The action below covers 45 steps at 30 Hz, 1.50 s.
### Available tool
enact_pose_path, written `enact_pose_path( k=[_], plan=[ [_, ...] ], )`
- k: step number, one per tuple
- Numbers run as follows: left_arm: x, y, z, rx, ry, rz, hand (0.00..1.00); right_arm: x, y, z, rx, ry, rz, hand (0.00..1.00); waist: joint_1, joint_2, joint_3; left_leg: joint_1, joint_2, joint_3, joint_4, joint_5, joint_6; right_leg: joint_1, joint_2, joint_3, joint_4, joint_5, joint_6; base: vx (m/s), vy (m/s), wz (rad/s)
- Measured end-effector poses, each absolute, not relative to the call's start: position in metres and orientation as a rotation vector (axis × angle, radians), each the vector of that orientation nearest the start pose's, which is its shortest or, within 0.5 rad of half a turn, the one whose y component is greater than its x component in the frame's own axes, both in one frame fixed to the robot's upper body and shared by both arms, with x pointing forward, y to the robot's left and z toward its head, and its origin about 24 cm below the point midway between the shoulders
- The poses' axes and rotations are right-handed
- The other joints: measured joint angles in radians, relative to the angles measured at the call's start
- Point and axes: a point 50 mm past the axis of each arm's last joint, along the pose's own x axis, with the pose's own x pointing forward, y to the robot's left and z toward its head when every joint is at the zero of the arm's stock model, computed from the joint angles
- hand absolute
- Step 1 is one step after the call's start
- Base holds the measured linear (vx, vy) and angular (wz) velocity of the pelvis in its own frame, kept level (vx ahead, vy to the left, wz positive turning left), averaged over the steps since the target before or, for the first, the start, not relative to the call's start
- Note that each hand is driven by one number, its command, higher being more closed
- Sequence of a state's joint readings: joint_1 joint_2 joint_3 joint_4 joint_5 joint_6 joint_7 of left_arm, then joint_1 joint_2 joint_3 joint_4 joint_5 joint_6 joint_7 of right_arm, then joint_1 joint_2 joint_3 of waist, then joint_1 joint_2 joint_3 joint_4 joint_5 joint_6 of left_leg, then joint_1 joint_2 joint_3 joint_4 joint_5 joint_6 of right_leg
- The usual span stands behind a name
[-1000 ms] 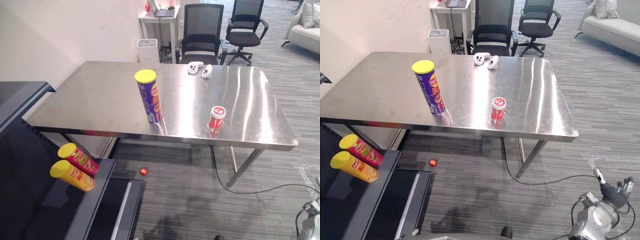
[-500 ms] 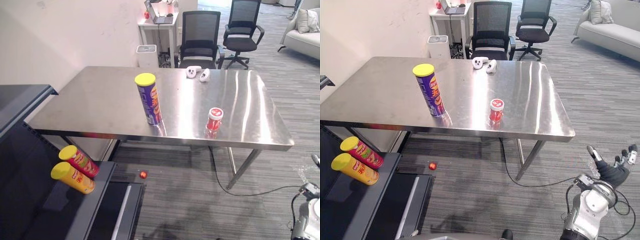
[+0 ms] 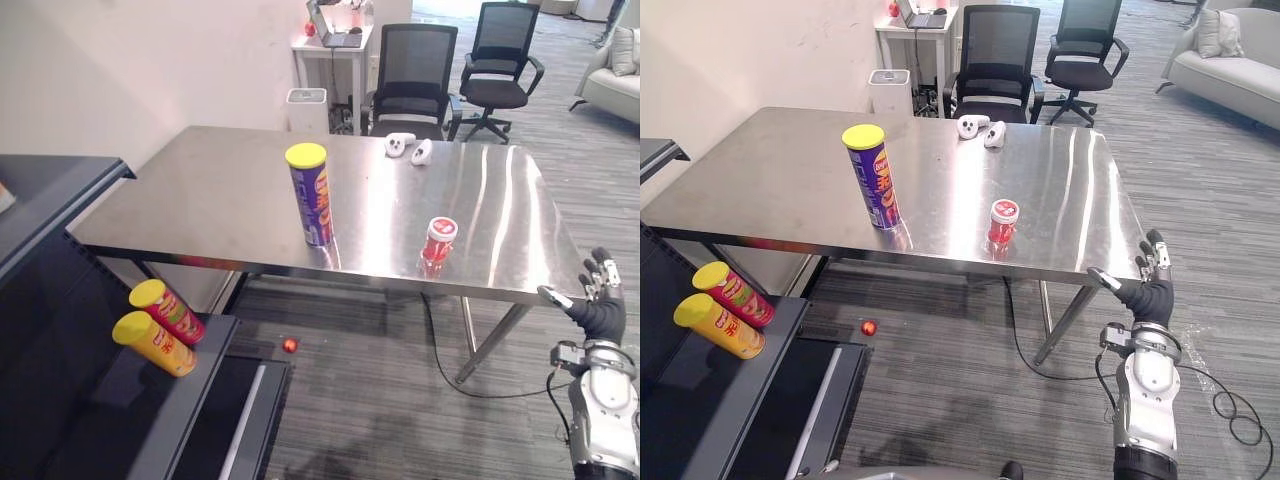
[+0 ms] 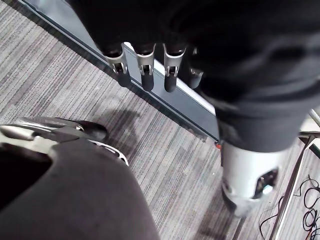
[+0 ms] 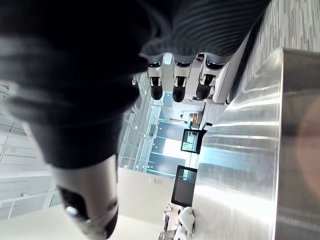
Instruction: Put the gum and the chips on the shelf.
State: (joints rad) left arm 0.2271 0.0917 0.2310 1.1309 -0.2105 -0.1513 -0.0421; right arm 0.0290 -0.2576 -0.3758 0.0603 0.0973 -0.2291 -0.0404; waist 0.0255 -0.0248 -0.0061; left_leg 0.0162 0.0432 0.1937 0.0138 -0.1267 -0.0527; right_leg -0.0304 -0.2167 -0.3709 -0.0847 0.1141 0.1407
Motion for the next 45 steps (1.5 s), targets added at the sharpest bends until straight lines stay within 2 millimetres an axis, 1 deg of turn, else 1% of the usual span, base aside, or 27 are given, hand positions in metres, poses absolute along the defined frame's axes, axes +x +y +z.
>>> enact_pose_path(
  k=[2,4,5,8,9,11,12,13,14,15,18,19,22,32,38,45],
  plan=[
    [0.025,0.218,-0.167,-0.216,1.138,0.435,0.0,0.231,-0.288,0.075,-0.189,-0.209,-0.397,0.0,0.0,-0.004,0.002,-0.013,-0.003,-0.017,0.008,0.002,0.003,0.0,-0.002,-0.013,0.002,0.0,0.0,0.0,-0.004,0.2],
    [0.023,0.22,-0.167,-0.21,1.145,0.437,0.0,0.241,-0.283,0.074,-0.179,-0.201,-0.376,0.0,0.007,-0.005,0.003,-0.015,-0.006,-0.021,0.01,0.003,0.003,0.0,-0.002,-0.016,0.002,0.0,0.0,-0.02,-0.001,0.09],
    [0.022,0.22,-0.167,-0.209,1.147,0.439,0.0,0.244,-0.282,0.074,-0.174,-0.203,-0.371,0.0,0.008,-0.011,0.007,-0.017,-0.006,-0.024,0.011,0.004,0.003,0.0,-0.002,-0.018,0.003,0.0,0.0,-0.02,-0.005,0.13],
    [0.021,0.222,-0.167,-0.203,1.148,0.444,0.0,0.252,-0.279,0.08,-0.163,-0.227,-0.368,0.0,0.012,-0.013,0.013,-0.035,-0.013,-0.05,0.013,0.011,0.007,-0.001,-0.007,-0.037,0.003,0.0,0.0,-0.02,-0.005,0.25],
    [0.021,0.223,-0.167,-0.201,1.149,0.445,0.0,0.253,-0.278,0.081,-0.161,-0.232,-0.366,0.0,0.014,-0.016,0.016,-0.037,-0.013,-0.053,0.013,0.012,0.008,-0.001,-0.007,-0.039,0.003,0.0,0.0,-0.01,-0.008,0.18],
    [0.021,0.227,-0.166,-0.192,1.148,0.451,0.0,0.263,-0.271,0.085,-0.15,-0.245,-0.347,0.0,0.019,-0.031,0.032,-0.046,-0.015,-0.068,0.014,0.017,0.009,-0.002,-0.009,-0.049,0.003,-0.001,-0.002,-0.02,-0.012,0.17],
    [0.021,0.227,-0.166,-0.19,1.147,0.452,0.0,0.266,-0.27,0.085,-0.145,-0.244,-0.345,0.0,0.022,-0.033,0.038,-0.047,-0.016,-0.069,0.014,0.017,0.01,-0.002,-0.009,-0.05,0.004,-0.001,-0.002,-0.01,-0.008,0.04],
    [0.022,0.227,-0.166,-0.189,1.146,0.451,0.0,0.268,-0.27,0.086,-0.142,-0.249,-0.346,0.0,0.033,-0.032,0.044,-0.048,-0.017,-0.071,0.013,0.018,0.01,-0.002,-0.01,-0.051,0.004,-0.001,-0.002,-0.01,-0.005,0.04],
    [0.023,0.226,-0.166,-0.182,1.148,0.444,0.0,0.278,-0.266,0.09,-0.13,-0.259,-0.342,0.0,0.04,-0.026,0.062,-0.05,-0.019,-0.072,0.013,0.018,0.01,-0.006,-0.012,-0.053,0.007,-0.001,-0.003,0.0,-0.003,0.04],
    [0.023,0.225,-0.166,-0.17,1.15,0.438,0.0,0.282,-0.265,0.091,-0.123,-0.258,-0.346,0.0,0.046,-0.025,0.064,-0.065,-0.02,-0.072,0.013,0.019,0.012,-0.022,-0.013,-0.052,0.01,-0.001,-0.003,0.01,-0.003,0.03],
    [0.024,0.225,-0.166,-0.168,1.148,0.438,0.0,0.289,-0.26,0.091,-0.118,-0.251,-0.327,0.0,0.052,-0.025,0.08,-0.066,-0.021,-0.074,0.014,0.02,0.012,-0.023,-0.014,-0.054,0.01,-0.001,-0.003,0.0,0.0,0.0],
    [0.026,0.226,-0.166,-0.168,1.144,0.438,0.0,0.291,-0.259,0.093,-0.117,-0.256,-0.322,0.0,0.059,-0.025,0.089,-0.066,-0.021,-0.075,0.014,0.02,0.012,-0.022,-0.014,-0.055,0.01,0.0,-0.003,0.0,0.0,0.0],
    [0.028,0.226,-0.166,-0.166,1.138,0.441,0.0,0.299,-0.257,0.097,-0.104,-0.258,-0.325,0.0,0.063,-0.026,0.107,-0.069,-0.022,-0.083,0.014,0.02,0.013,-0.021,-0.015,-0.059,0.01,0.0,-0.003,-0.01,-0.011,0.07],
    [0.032,0.226,-0.165,-0.157,1.122,0.439,0.0,0.311,-0.247,0.104,-0.098,-0.273,-0.297,0.0,0.068,-0.023,0.153,-0.076,-0.023,-0.093,0.014,0.02,0.013,-0.022,-0.016,-0.059,0.01,0.0,-0.003,0.0,-0.004,0.03],
    [0.033,0.226,-0.164,-0.157,1.12,0.439,0.0,0.317,-0.246,0.104,-0.092,-0.263,-0.298,0.0,0.072,-0.022,0.159,-0.078,-0.024,-0.095,0.014,0.02,0.013,-0.022,-0.018,-0.059,0.01,0.0,-0.003,0.0,0.0,0.0],
    [0.035,0.226,-0.164,-0.157,1.114,0.439,0.0,0.32,-0.244,0.111,-0.086,-0.288,-0.309,0.0,0.074,-0.021,0.184,-0.079,-0.024,-0.095,0.013,0.021,0.014,-0.022,-0.018,-0.059,0.01,0.0,-0.003,0.0,-0.003,0.0]
  ],
)
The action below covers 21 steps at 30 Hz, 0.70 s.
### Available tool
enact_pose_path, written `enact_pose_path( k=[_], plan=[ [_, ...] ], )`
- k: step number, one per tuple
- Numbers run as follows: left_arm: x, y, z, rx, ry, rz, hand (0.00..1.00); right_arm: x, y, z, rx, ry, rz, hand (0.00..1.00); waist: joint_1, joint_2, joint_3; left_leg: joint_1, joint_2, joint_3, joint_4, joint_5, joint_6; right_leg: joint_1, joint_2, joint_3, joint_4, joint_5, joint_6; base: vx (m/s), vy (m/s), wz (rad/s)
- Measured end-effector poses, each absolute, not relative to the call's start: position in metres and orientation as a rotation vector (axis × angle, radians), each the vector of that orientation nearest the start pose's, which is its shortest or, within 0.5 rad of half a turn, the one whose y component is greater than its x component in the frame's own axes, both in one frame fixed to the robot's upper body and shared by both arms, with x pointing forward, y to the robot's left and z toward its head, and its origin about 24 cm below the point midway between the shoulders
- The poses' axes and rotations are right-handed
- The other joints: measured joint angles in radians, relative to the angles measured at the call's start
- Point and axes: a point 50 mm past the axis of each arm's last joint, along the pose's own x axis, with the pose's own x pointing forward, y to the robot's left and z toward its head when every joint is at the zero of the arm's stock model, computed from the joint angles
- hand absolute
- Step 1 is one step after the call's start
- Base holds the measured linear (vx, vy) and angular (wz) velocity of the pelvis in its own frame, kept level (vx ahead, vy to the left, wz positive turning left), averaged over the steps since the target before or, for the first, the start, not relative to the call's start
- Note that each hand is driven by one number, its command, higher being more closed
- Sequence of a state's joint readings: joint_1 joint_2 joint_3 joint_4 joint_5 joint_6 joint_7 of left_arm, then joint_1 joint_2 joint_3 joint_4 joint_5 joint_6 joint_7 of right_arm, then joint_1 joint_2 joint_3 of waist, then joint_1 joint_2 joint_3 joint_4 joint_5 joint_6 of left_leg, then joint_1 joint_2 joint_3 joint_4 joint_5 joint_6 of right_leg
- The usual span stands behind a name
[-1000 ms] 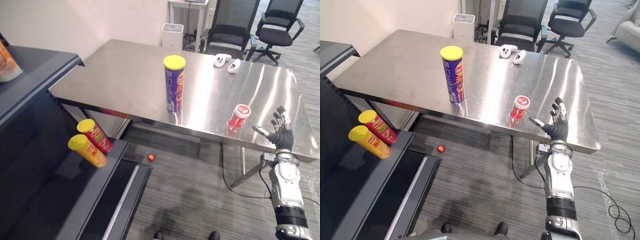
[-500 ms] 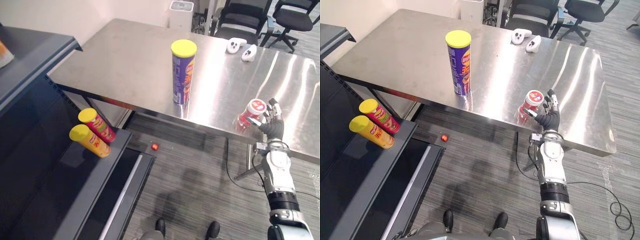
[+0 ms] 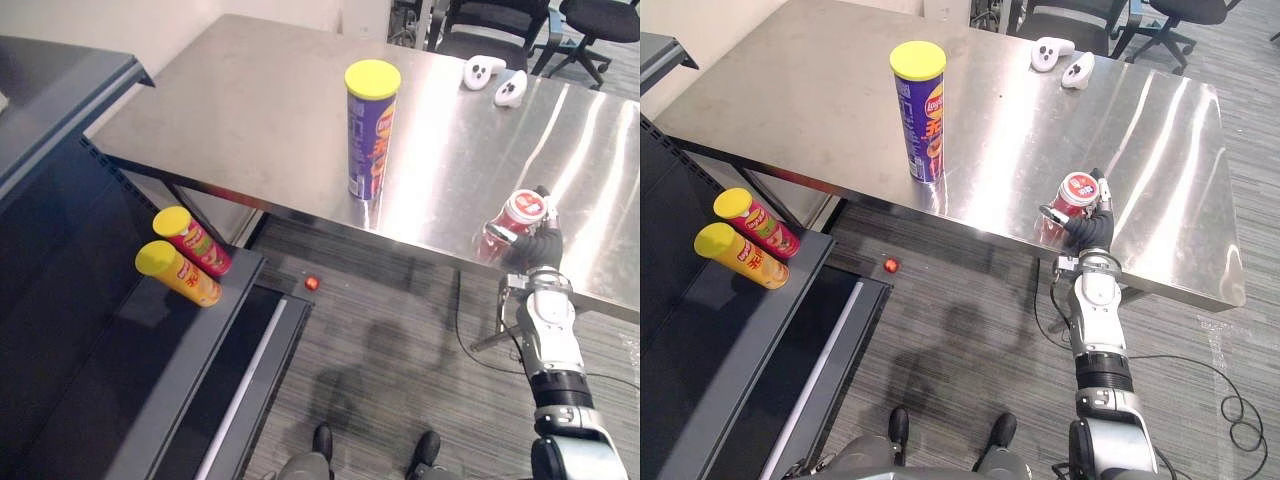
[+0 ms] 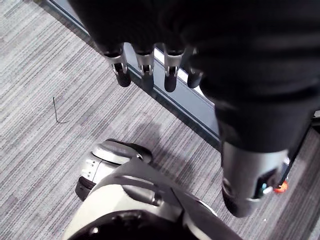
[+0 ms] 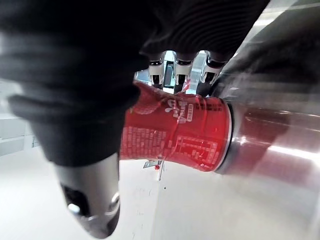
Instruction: Put the gum and the chips on the shelf.
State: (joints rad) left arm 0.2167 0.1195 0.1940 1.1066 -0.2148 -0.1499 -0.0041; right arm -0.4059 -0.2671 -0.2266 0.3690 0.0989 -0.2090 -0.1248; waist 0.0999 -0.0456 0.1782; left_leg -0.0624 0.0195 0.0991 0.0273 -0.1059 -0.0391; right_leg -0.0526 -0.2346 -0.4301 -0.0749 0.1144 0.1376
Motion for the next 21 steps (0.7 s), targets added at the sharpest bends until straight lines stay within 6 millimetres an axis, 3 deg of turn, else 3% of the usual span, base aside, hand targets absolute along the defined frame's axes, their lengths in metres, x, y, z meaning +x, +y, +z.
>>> enact_pose_path(
  k=[1,4,13,21],
  plan=[
    [0.035,0.226,-0.164,-0.157,1.113,0.439,0.0,0.321,-0.244,0.112,-0.085,-0.291,-0.31,1.0,0.001,0.0,0.0,0.0,0.0,0.0,0.0,0.0,0.0,0.0,0.0,0.0,0.0,0.0,0.0,0.0,0.0,0.0],
    [0.038,0.226,-0.164,-0.157,1.105,0.438,0.0,0.321,-0.246,0.114,-0.081,-0.298,-0.333,1.0,0.015,0.001,0.006,0.0,-0.001,0.0,-0.006,0.005,-0.001,-0.001,0.0,0.0,-0.003,0.0,0.0,0.0,0.0,0.0],
    [0.041,0.227,-0.163,-0.157,1.096,0.445,0.0,0.323,-0.242,0.119,-0.088,-0.317,-0.327,1.0,0.02,-0.002,0.021,-0.001,-0.001,-0.001,-0.008,0.007,-0.002,-0.002,0.0,0.0,-0.003,0.0,0.0,0.0,0.0,0.0],
    [0.043,0.227,-0.163,-0.157,1.086,0.448,0.0,0.323,-0.227,0.13,-0.136,-0.365,-0.269,1.0,0.02,-0.004,0.022,0.006,0.001,0.0,-0.008,0.006,-0.002,0.005,0.0,0.0,-0.003,0.001,0.001,0.0,0.0,0.0]
  ],
)
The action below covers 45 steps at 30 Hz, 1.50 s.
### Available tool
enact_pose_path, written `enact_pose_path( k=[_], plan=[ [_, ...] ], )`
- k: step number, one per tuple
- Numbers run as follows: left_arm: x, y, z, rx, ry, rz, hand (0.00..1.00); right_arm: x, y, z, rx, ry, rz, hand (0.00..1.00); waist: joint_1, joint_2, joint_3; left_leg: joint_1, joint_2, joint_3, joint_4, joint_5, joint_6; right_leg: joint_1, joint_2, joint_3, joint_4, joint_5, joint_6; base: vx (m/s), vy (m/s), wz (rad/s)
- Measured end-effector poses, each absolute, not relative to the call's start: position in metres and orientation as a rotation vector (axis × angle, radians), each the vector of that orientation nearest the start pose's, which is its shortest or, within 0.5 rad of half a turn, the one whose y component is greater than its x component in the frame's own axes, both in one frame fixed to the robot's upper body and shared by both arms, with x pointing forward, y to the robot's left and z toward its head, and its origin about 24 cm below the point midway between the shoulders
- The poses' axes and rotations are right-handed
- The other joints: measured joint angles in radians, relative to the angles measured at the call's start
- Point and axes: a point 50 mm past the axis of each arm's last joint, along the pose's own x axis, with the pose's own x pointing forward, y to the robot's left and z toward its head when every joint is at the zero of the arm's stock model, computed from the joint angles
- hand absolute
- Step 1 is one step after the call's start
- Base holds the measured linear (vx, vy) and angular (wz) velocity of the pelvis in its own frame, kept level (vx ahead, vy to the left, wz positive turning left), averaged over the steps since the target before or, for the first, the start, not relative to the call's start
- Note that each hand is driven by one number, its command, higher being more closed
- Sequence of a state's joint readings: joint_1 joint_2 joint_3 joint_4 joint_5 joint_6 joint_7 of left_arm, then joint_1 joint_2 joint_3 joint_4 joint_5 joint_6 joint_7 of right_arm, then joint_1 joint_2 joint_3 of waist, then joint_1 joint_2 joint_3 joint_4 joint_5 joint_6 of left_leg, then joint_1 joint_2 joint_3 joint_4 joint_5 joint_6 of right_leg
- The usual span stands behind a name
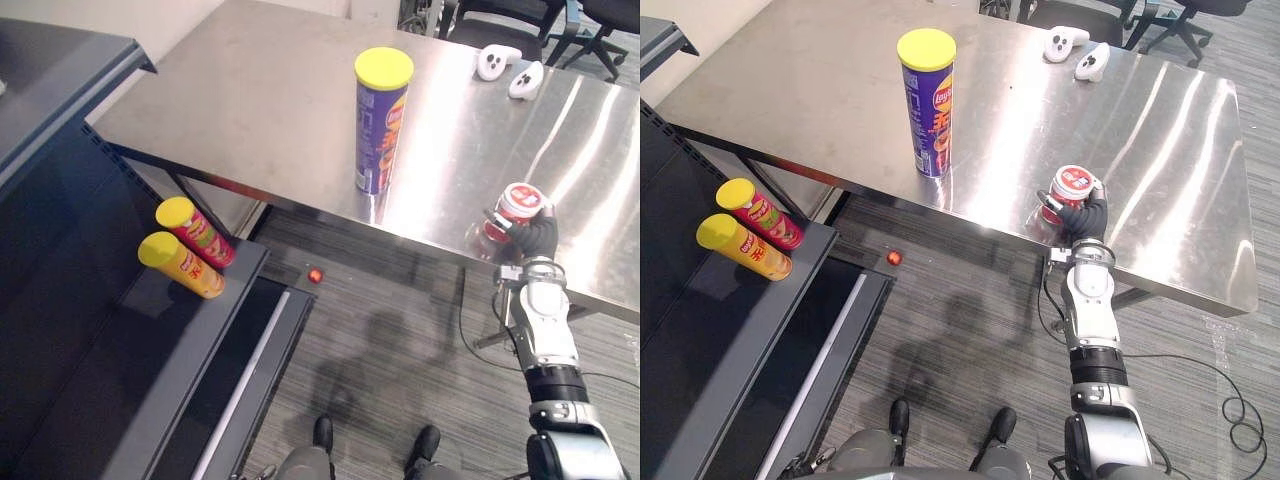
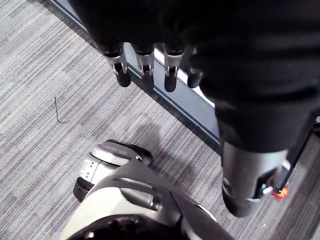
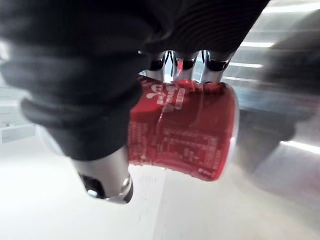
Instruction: Put the gum and the chips on the shelf.
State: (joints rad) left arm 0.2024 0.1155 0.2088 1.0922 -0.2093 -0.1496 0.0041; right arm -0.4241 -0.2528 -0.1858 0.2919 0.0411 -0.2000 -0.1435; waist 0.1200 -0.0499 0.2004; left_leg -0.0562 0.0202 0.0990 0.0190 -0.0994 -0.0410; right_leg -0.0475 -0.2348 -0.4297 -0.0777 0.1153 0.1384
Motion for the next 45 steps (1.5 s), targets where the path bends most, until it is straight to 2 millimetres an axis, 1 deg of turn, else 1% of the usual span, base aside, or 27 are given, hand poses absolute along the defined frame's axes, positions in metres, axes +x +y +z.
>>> enact_pose_path(
  k=[5,7,8,11,13,18,23,24,25,28,29,30,31,32,33,34,35,36,37,38,39,40,41,42,43,44,45],
  plan=[
    [0.046,0.228,-0.161,-0.146,1.071,0.448,0.0,0.315,-0.218,0.151,-0.125,-0.472,-0.252,1.0,0.0,-0.004,0.001,0.009,0.006,0.003,-0.001,0.0,0.0,0.007,0.0,0.002,0.0,0.0,0.0,0.0,0.0,0.0],
    [0.047,0.228,-0.161,-0.143,1.071,0.447,0.0,0.31,-0.212,0.166,-0.119,-0.544,-0.231,1.0,-0.002,-0.004,0.001,0.018,0.008,0.004,-0.001,0.0,0.0,0.016,0.0,0.003,0.0,0.0,0.0,0.0,0.0,0.0],
    [0.046,0.228,-0.161,-0.145,1.07,0.45,0.0,0.309,-0.21,0.169,-0.121,-0.556,-0.222,1.0,-0.002,-0.004,0.001,0.023,0.008,0.005,-0.001,0.0,0.0,0.02,0.001,0.004,0.0,0.0,0.0,-0.02,-0.019,-0.04],
    [0.046,0.229,-0.161,-0.146,1.07,0.457,0.0,0.302,-0.198,0.185,-0.117,-0.638,-0.152,1.0,-0.004,-0.01,-0.003,0.03,0.01,0.006,-0.001,-0.001,-0.001,0.025,0.002,0.022,0.0,0.0,0.0,-0.04,-0.024,-0.04],
    [0.046,0.23,-0.161,-0.151,1.068,0.467,0.0,0.296,-0.194,0.187,-0.096,-0.661,-0.115,1.0,-0.004,-0.013,-0.005,0.038,0.01,0.004,0.0,-0.001,-0.001,0.034,0.003,0.022,0.0,0.0,0.0,-0.04,-0.028,0.01],
    [0.044,0.233,-0.161,-0.149,1.075,0.476,0.0,0.282,-0.189,0.177,-0.062,-0.647,-0.05,1.0,-0.006,-0.031,-0.035,0.04,0.01,-0.003,0.005,-0.001,-0.001,0.041,0.002,0.017,0.003,0.0,0.0,-0.03,-0.017,0.03],
    [0.04,0.232,-0.162,-0.153,1.101,0.478,0.0,0.271,-0.187,0.16,-0.045,-0.595,-0.001,1.0,-0.011,-0.034,-0.075,0.043,0.008,-0.022,0.012,0.0,0.0,0.054,-0.001,0.008,0.013,0.0,0.001,-0.02,-0.009,0.1],
    [0.038,0.232,-0.162,-0.154,1.104,0.481,0.0,0.269,-0.185,0.157,-0.036,-0.587,0.004,1.0,-0.011,-0.036,-0.083,0.043,0.008,-0.024,0.013,0.0,0.0,0.055,-0.001,0.006,0.014,-0.001,0.001,-0.11,-0.04,0.09],
    [0.032,0.232,-0.163,-0.16,1.117,0.49,0.0,0.266,-0.17,0.148,-0.005,-0.554,0.078,1.0,-0.024,-0.032,-0.099,0.043,0.008,-0.028,0.022,0.001,0.001,0.059,-0.004,0.003,0.024,-0.002,0.0,-0.12,-0.038,0.05],
    [0.03,0.232,-0.163,-0.163,1.122,0.49,0.0,0.265,-0.166,0.143,-0.005,-0.535,0.104,1.0,-0.03,-0.03,-0.1,0.042,0.005,-0.033,0.037,0.001,0.001,0.058,-0.014,0.001,0.049,-0.025,0.006,-0.11,-0.032,0.11],
    [0.027,0.229,-0.164,-0.179,1.132,0.496,0.0,0.266,-0.16,0.14,0.003,-0.524,0.127,1.0,-0.028,-0.024,-0.099,0.012,0.009,-0.056,0.074,-0.007,-0.004,0.059,-0.013,-0.011,0.067,-0.049,0.006,-0.11,-0.053,0.47],
    [0.026,0.228,-0.164,-0.197,1.13,0.504,0.0,0.269,-0.157,0.136,0.031,-0.506,0.142,1.0,-0.028,-0.012,-0.093,-0.025,0.018,-0.091,0.126,-0.021,-0.009,0.066,-0.002,-0.042,0.068,-0.053,0.001,-0.13,-0.088,0.76],
    [0.025,0.227,-0.165,-0.222,1.129,0.527,0.0,0.273,-0.154,0.131,0.045,-0.48,0.151,1.0,-0.027,-0.013,-0.094,-0.048,0.025,-0.122,0.16,-0.024,-0.014,0.075,0.008,-0.076,0.062,-0.053,0.001,-0.07,-0.092,0.92],
    [0.024,0.225,-0.166,-0.253,1.129,0.551,0.0,0.279,-0.151,0.124,0.06,-0.444,0.156,1.0,-0.011,-0.004,-0.088,-0.064,0.031,-0.155,0.173,-0.019,-0.021,0.086,0.022,-0.111,0.06,-0.056,-0.004,-0.11,-0.116,0.97],
    [0.023,0.223,-0.166,-0.283,1.125,0.568,0.0,0.282,-0.147,0.12,0.065,-0.421,0.17,1.0,0.018,0.011,-0.079,-0.078,0.03,-0.195,0.172,-0.003,-0.035,0.094,0.031,-0.146,0.064,-0.063,-0.015,-0.09,-0.098,0.86],
    [0.023,0.219,-0.167,-0.301,1.126,0.57,0.0,0.283,-0.145,0.119,0.066,-0.416,0.178,1.0,0.026,0.017,-0.076,-0.084,0.032,-0.205,0.163,0.012,-0.04,0.097,0.034,-0.17,0.066,-0.066,-0.019,-0.2,-0.149,1.04],
    [0.023,0.214,-0.168,-0.32,1.125,0.573,0.0,0.285,-0.141,0.122,0.066,-0.423,0.194,1.0,0.029,0.036,-0.069,-0.098,0.029,-0.242,0.111,0.043,-0.044,0.105,0.038,-0.228,0.068,-0.087,-0.03,-0.19,-0.149,1.17],
    [0.023,0.21,-0.169,-0.33,1.13,0.571,0.0,0.286,-0.139,0.125,0.065,-0.433,0.201,1.0,0.031,0.057,-0.069,-0.102,0.045,-0.239,0.058,0.046,-0.023,0.105,0.043,-0.28,0.077,-0.102,-0.037,-0.23,-0.196,1.73],
    [0.023,0.21,-0.169,-0.332,1.134,0.571,0.0,0.286,-0.141,0.126,0.063,-0.44,0.194,1.0,0.028,0.063,-0.071,-0.097,0.085,-0.113,-0.01,0.038,0.068,0.107,0.064,-0.306,0.059,-0.109,-0.06,-0.14,-0.15,1.7],
    [0.022,0.211,-0.169,-0.335,1.136,0.578,0.0,0.287,-0.144,0.128,0.061,-0.445,0.182,1.0,0.017,0.06,-0.075,-0.108,0.103,-0.016,-0.021,0.043,0.141,0.115,0.077,-0.328,0.026,-0.107,-0.065,-0.16,-0.183,2.28],
    [0.029,0.21,-0.17,-0.353,1.131,0.589,0.0,0.288,-0.157,0.131,0.049,-0.458,0.123,1.0,0.002,0.066,-0.074,-0.176,0.178,0.245,0.099,0.052,0.164,0.126,0.07,-0.429,0.012,-0.105,-0.072,-0.14,-0.093,2.14],
    [0.029,0.204,-0.172,-0.374,1.146,0.589,0.0,0.288,-0.167,0.132,0.034,-0.463,0.064,1.0,0.004,0.087,-0.074,-0.183,0.247,0.496,0.255,0.065,0.187,0.132,0.056,-0.496,0.051,-0.125,-0.078,-0.07,0.005,1.94],
    [0.024,0.203,-0.172,-0.371,1.163,0.591,0.0,0.288,-0.171,0.133,0.028,-0.465,0.04,1.0,-0.003,0.093,-0.076,-0.16,0.264,0.59,0.301,0.074,0.195,0.14,0.049,-0.518,0.065,-0.132,-0.074,0.01,0.111,1.31],
    [0.015,0.201,-0.173,-0.374,1.192,0.596,0.0,0.286,-0.174,0.133,0.024,-0.468,0.018,1.0,-0.011,0.102,-0.082,-0.126,0.265,0.666,0.299,0.068,0.169,0.148,0.047,-0.549,0.081,-0.134,-0.065,0.01,0.174,1.26],
    [0.012,0.201,-0.173,-0.373,1.205,0.595,0.0,0.284,-0.18,0.132,0.024,-0.466,-0.012,1.0,-0.022,0.117,-0.091,-0.125,0.239,0.681,0.257,0.091,0.135,0.16,0.045,-0.588,0.085,-0.137,-0.055,-0.05,0.14,1.07],
    [0.01,0.2,-0.174,-0.373,1.209,0.597,0.0,0.284,-0.18,0.131,0.024,-0.461,-0.012,1.0,-0.02,0.112,-0.091,-0.123,0.226,0.67,0.236,0.099,0.125,0.167,0.044,-0.6,0.081,-0.134,-0.051,-0.07,0.159,0.9],
    [0.007,0.201,-0.174,-0.373,1.215,0.603,0.0,0.279,-0.179,0.129,0.027,-0.456,-0.011,1.0,-0.024,0.102,-0.093,-0.109,0.196,0.65,0.179,0.12,0.099,0.181,0.039,-0.629,0.077,-0.13,-0.043,-0.08,0.207,0.93]
  ],
)
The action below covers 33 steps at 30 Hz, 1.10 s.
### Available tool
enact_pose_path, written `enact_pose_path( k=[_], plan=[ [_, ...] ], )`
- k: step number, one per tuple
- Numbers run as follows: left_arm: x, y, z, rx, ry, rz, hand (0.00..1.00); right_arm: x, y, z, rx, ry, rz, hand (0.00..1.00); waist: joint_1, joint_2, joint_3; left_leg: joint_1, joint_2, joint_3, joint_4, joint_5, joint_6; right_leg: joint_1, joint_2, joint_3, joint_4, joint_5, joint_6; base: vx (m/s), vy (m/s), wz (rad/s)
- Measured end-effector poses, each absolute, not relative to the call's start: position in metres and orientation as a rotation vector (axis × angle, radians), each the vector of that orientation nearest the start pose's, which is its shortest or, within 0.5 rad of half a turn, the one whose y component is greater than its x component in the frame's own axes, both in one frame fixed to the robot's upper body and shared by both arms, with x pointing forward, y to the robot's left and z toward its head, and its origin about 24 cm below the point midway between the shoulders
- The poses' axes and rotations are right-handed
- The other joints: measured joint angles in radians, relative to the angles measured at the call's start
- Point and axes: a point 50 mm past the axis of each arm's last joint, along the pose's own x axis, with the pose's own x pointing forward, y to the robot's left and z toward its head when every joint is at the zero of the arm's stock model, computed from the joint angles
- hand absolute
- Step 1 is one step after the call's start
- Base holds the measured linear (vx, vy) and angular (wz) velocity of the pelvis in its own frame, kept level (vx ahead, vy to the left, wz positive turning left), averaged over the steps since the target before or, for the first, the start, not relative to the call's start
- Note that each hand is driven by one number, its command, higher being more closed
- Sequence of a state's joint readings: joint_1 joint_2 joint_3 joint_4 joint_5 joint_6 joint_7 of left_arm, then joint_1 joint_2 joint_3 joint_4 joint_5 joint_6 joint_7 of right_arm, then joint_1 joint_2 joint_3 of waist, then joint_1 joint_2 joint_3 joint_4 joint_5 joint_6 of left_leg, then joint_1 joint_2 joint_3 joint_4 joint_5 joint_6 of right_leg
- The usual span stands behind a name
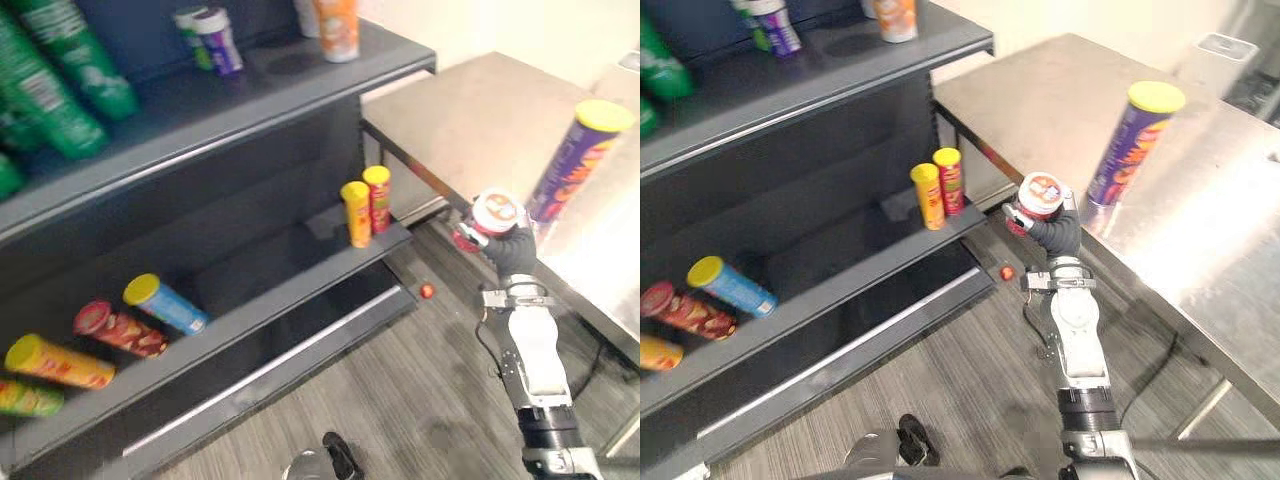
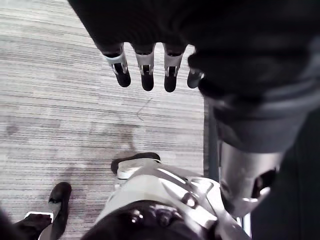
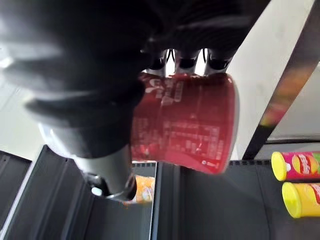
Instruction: Put the gum and the chips on the shelf.
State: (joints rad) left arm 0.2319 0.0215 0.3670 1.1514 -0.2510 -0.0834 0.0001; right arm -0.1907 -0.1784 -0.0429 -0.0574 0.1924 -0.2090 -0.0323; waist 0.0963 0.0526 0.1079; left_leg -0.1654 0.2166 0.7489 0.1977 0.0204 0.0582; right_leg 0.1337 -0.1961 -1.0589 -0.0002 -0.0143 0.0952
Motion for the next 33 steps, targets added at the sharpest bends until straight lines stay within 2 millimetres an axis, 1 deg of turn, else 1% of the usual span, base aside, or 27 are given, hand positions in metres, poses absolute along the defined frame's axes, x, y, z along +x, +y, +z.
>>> enact_pose_path(
  k=[1,2,3,5,10,11,12,13,14,15,16,17,18,19,20,21,22,23,24,25,26,27,28,29,30,31,33],
  plan=[
    [0.004,0.203,-0.173,-0.35,1.226,0.594,0.0,0.266,-0.183,0.124,0.028,-0.454,-0.016,1.0,-0.012,0.002,-0.02,0.032,-0.064,-0.03,-0.16,0.025,-0.004,0.017,-0.004,-0.07,0.0,-0.004,0.017,-0.11,0.247,1.13],
    [0.005,0.205,-0.173,-0.341,1.219,0.597,0.0,0.26,-0.187,0.122,0.04,-0.45,-0.042,1.0,-0.016,-0.005,-0.036,0.042,-0.106,-0.052,-0.246,0.066,-0.002,0.016,-0.009,-0.096,0.0,0.009,0.036,-0.12,0.216,1.11],
    [0.007,0.206,-0.172,-0.33,1.212,0.591,0.0,0.258,-0.189,0.121,0.049,-0.449,-0.06,1.0,-0.018,-0.006,-0.045,0.049,-0.13,-0.072,-0.303,0.09,0.007,0.016,-0.008,-0.112,0.001,0.015,0.04,-0.1,0.103,0.75],
    [0.013,0.211,-0.171,-0.293,1.195,0.573,0.0,0.257,-0.19,0.118,0.047,-0.441,-0.082,1.0,-0.022,-0.027,-0.052,0.028,-0.148,-0.106,-0.303,0.09,0.006,0.017,-0.015,-0.143,0.0,0.024,0.038,-0.08,0.054,0.52],
    [0.015,0.212,-0.17,-0.261,1.198,0.56,0.0,0.258,-0.188,0.115,0.049,-0.428,-0.089,1.0,-0.011,-0.033,-0.057,0.018,-0.168,-0.142,-0.303,0.085,0.004,0.017,-0.042,-0.161,0.035,0.03,0.034,-0.09,0.074,0.18],
    [0.013,0.211,-0.171,-0.261,1.204,0.559,0.0,0.259,-0.188,0.113,0.049,-0.418,-0.092,1.0,-0.012,-0.031,-0.056,0.024,-0.172,-0.15,-0.303,0.074,0.013,0.016,-0.07,-0.165,0.091,0.007,0.026,-0.07,0.088,0.13],
    [0.012,0.211,-0.171,-0.257,1.214,0.553,0.0,0.26,-0.188,0.11,0.05,-0.404,-0.096,1.0,-0.011,-0.032,-0.055,0.032,-0.179,-0.15,-0.303,0.068,0.017,0.015,-0.111,-0.166,0.165,-0.023,0.015,-0.07,0.118,0.14],
    [0.01,0.212,-0.171,-0.244,1.225,0.545,0.0,0.262,-0.187,0.106,0.052,-0.384,-0.094,1.0,-0.011,-0.039,-0.051,0.049,-0.194,-0.151,-0.303,0.057,0.023,0.015,-0.174,-0.165,0.283,-0.06,-0.015,-0.06,0.106,0.13],
    [0.009,0.212,-0.172,-0.239,1.231,0.541,0.0,0.262,-0.187,0.104,0.051,-0.375,-0.097,1.0,-0.011,-0.044,-0.048,0.057,-0.201,-0.153,-0.303,0.053,0.028,0.012,-0.212,-0.161,0.346,-0.068,-0.029,-0.05,0.121,0.22],
    [0.009,0.214,-0.171,-0.224,1.232,0.537,0.0,0.263,-0.187,0.101,0.052,-0.358,-0.103,1.0,-0.012,-0.05,-0.044,0.069,-0.217,-0.163,-0.303,0.049,0.035,0.003,-0.284,-0.129,0.47,-0.068,-0.07,-0.06,0.151,0.35],
    [0.012,0.216,-0.17,-0.204,1.226,0.521,0.0,0.265,-0.19,0.099,0.049,-0.343,-0.111,1.0,-0.017,-0.05,-0.04,0.078,-0.226,-0.191,-0.303,0.048,0.037,-0.058,-0.329,0.004,0.595,-0.064,-0.198,-0.05,0.16,0.49],
    [0.015,0.217,-0.17,-0.196,1.22,0.512,0.0,0.265,-0.19,0.099,0.048,-0.341,-0.113,1.0,-0.023,-0.05,-0.034,0.076,-0.223,-0.217,-0.303,0.05,0.034,-0.106,-0.315,0.122,0.639,-0.067,-0.203,-0.07,0.115,1.06],
    [0.025,0.221,-0.169,-0.178,1.199,0.499,0.0,0.265,-0.191,0.1,0.03,-0.344,-0.115,1.0,-0.053,-0.036,-0.017,0.054,-0.204,-0.307,-0.303,0.048,0.021,-0.189,-0.16,0.393,0.625,-0.138,-0.106,-0.06,0.024,1.19],
    [0.029,0.223,-0.168,-0.174,1.189,0.498,0.0,0.264,-0.191,0.1,0.028,-0.343,-0.118,1.0,-0.066,-0.035,-0.016,0.045,-0.199,-0.335,-0.303,0.026,-0.01,-0.208,-0.091,0.468,0.598,-0.157,-0.098,-0.04,-0.002,1.63],
    [0.037,0.235,-0.165,-0.154,1.169,0.515,0.0,0.262,-0.191,0.097,0.043,-0.333,-0.129,1.0,-0.085,-0.132,-0.022,0.028,-0.249,-0.334,-0.225,-0.055,-0.047,-0.249,-0.063,0.605,0.502,-0.169,-0.087,-0.01,-0.017,1.18],
    [0.043,0.246,-0.162,-0.147,1.137,0.536,0.0,0.26,-0.19,0.098,0.052,-0.34,-0.133,1.0,-0.088,-0.169,-0.008,-0.028,-0.25,-0.355,-0.012,-0.062,0.086,-0.26,-0.082,0.653,0.483,-0.171,-0.065,-0.08,-0.001,1.22],
    [0.043,0.247,-0.162,-0.14,1.151,0.539,0.0,0.252,-0.195,0.111,0.033,-0.41,-0.148,1.0,-0.068,-0.128,0.014,-0.045,-0.191,-0.489,0.178,-0.249,0.015,-0.266,-0.022,0.748,0.447,-0.189,-0.041,-0.16,0.044,0.76],
    [0.044,0.248,-0.162,-0.134,1.147,0.54,0.0,0.248,-0.198,0.109,0.03,-0.403,-0.159,1.0,-0.062,-0.134,0.022,-0.029,-0.204,-0.51,0.16,-0.243,0.008,-0.271,-0.017,0.808,0.431,-0.205,-0.04,-0.17,0.087,1.03],
    [0.045,0.247,-0.162,-0.126,1.134,0.529,0.0,0.242,-0.201,0.102,0.026,-0.367,-0.176,1.0,-0.072,-0.134,0.014,-0.023,-0.231,-0.55,0.101,-0.21,-0.007,-0.271,-0.007,0.868,0.393,-0.196,-0.027,-0.07,0.13,1.1],
    [0.044,0.246,-0.162,-0.129,1.134,0.528,0.0,0.238,-0.204,0.098,0.022,-0.352,-0.189,1.0,-0.074,-0.138,0.004,-0.008,-0.251,-0.574,0.008,-0.183,-0.034,-0.268,0.004,0.908,0.32,-0.177,0.003,0.02,0.083,1.13],
    [0.045,0.246,-0.162,-0.132,1.131,0.528,0.0,0.237,-0.205,0.097,0.021,-0.348,-0.193,1.0,-0.076,-0.14,0.002,0.007,-0.256,-0.575,-0.044,-0.174,-0.049,-0.26,0.004,0.91,0.272,-0.163,0.011,0.09,0.044,0.92],
    [0.044,0.245,-0.162,-0.141,1.134,0.529,0.0,0.237,-0.206,0.098,0.021,-0.353,-0.195,1.0,-0.078,-0.152,-0.005,0.023,-0.262,-0.571,-0.088,-0.153,-0.053,-0.247,-0.011,0.902,0.197,-0.157,0.022,0.09,-0.052,0.86],
    [0.043,0.239,-0.164,-0.157,1.137,0.521,0.0,0.237,-0.207,0.101,0.016,-0.366,-0.197,1.0,-0.079,-0.139,0.004,0.013,-0.261,-0.569,-0.106,-0.068,-0.042,-0.218,-0.009,0.881,0.15,-0.151,0.032,0.05,-0.077,0.84],
    [0.04,0.238,-0.164,-0.164,1.143,0.529,0.0,0.238,-0.205,0.096,0.021,-0.344,-0.186,1.0,-0.064,-0.144,0.005,0.015,-0.276,-0.572,-0.126,-0.064,-0.04,-0.212,-0.028,0.879,0.12,-0.098,0.05,0.01,-0.088,0.69],
    [0.039,0.238,-0.164,-0.166,1.146,0.53,0.0,0.238,-0.202,0.095,0.022,-0.339,-0.167,1.0,-0.06,-0.148,0.002,0.017,-0.276,-0.574,-0.139,-0.058,-0.049,-0.205,-0.027,0.87,0.107,-0.074,0.043,0.02,-0.067,0.47],
    [0.035,0.238,-0.165,-0.168,1.154,0.532,0.0,0.239,-0.199,0.095,0.022,-0.339,-0.145,1.0,-0.061,-0.145,0.002,0.022,-0.274,-0.576,-0.162,-0.046,-0.057,-0.198,-0.023,0.858,0.092,-0.059,0.047,0.07,-0.09,0.39],
    [0.027,0.235,-0.166,-0.179,1.171,0.535,0.0,0.239,-0.196,0.095,0.021,-0.338,-0.122,1.0,-0.058,-0.131,-0.006,0.035,-0.269,-0.595,-0.217,-0.006,-0.063,-0.198,-0.009,0.84,0.082,-0.058,0.047,0.07,-0.111,0.23]
  ],
)
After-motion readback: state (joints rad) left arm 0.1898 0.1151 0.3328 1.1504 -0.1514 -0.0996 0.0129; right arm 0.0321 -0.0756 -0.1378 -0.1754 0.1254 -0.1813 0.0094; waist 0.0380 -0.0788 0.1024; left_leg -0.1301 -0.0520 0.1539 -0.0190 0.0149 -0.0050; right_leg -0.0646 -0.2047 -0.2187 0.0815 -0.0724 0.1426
